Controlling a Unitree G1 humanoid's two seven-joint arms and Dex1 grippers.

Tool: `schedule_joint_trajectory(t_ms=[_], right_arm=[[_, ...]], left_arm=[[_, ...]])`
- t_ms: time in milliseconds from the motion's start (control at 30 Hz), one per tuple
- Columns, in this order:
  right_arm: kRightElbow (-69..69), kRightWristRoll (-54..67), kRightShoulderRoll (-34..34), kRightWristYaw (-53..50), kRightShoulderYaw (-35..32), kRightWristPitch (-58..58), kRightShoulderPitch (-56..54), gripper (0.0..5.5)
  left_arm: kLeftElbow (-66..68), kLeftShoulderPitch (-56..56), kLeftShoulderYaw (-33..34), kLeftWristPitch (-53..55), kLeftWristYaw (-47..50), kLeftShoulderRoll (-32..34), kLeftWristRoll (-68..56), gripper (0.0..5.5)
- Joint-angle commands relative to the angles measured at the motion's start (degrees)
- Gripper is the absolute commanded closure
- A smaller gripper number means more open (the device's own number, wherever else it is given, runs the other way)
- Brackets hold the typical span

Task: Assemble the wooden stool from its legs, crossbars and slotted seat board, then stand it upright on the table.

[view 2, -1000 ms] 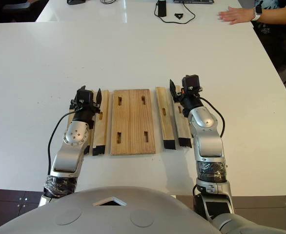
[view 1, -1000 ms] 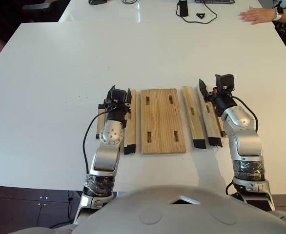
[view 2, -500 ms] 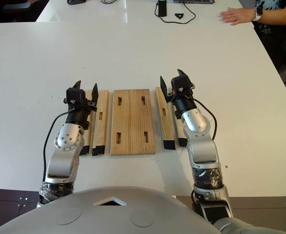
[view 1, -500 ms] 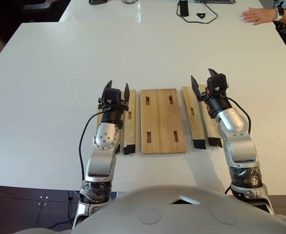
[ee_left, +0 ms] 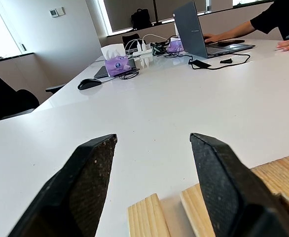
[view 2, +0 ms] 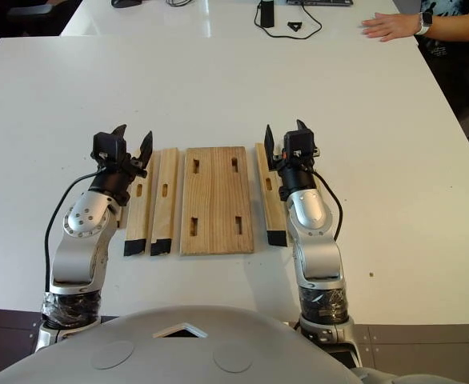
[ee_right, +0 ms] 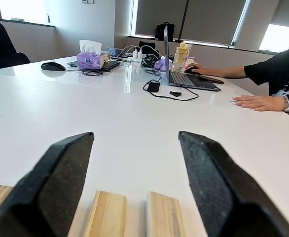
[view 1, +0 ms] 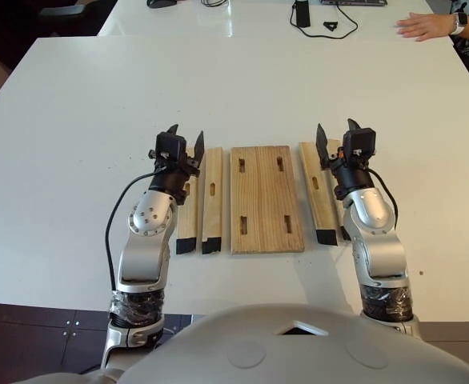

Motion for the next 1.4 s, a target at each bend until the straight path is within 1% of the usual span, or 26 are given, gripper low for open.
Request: schedule_joint_trajectory(t_ms=[33,133,300,433,967,1067,1200,1267,1400], right_arm=[[1.87,-0.55,0.84,-0.64,1.16,-0.78,0.65,2.34],[2.06,-0.65,0.92,-0.69,1.63,-1.16,1.24,2.34],[2.11,1.0,0.68,-0.59,-0.46,0.58,1.16,2.34],[1.56,1.19,0.4,-0.15,-0.41,1.41,0.32,2.34],[2.69,0.22,-0.73,0.34,0.13,1.62,-0.97,2.34],[2.24,0.0,-0.96,0.41,0.08,2.1,-0.47,2.34],[1.22,-0.66,-0.6,-0.84,-0.06,2.02,2.19,2.34],[0.1,-1.01,-0.04,-1.99,-0.23,1.89,3.91,2.34],[-1.72,-1.75,1.42,-4.48,-0.44,1.2,7.07,2.34]], left_arm=[[1.21,0.65,-0.94,-0.73,1.21,0.12,1.89,2.74],[0.78,1.08,-0.9,-0.95,2.09,-0.77,2.04,2.74],[-0.8,4.56,-1.7,-1.57,5.95,-4.12,2.8,2.74],[-0.97,5.68,-1.78,-2.17,7.24,-5.17,2.93,2.74],[0.69,3.26,-2.23,-1.09,6.74,-3.24,4.29,2.74],[-2.73,5.96,-1.07,2.17,5.0,-1.77,3.39,2.74],[-8.37,12.52,4.16,6.72,0.31,3.05,0.74,2.74],[-13.33,16.4,6.39,9.81,-2.78,5.76,-0.83,2.74],[-19.4,19.93,8.58,17.25,-7.92,10.25,-3.69,2.74]])
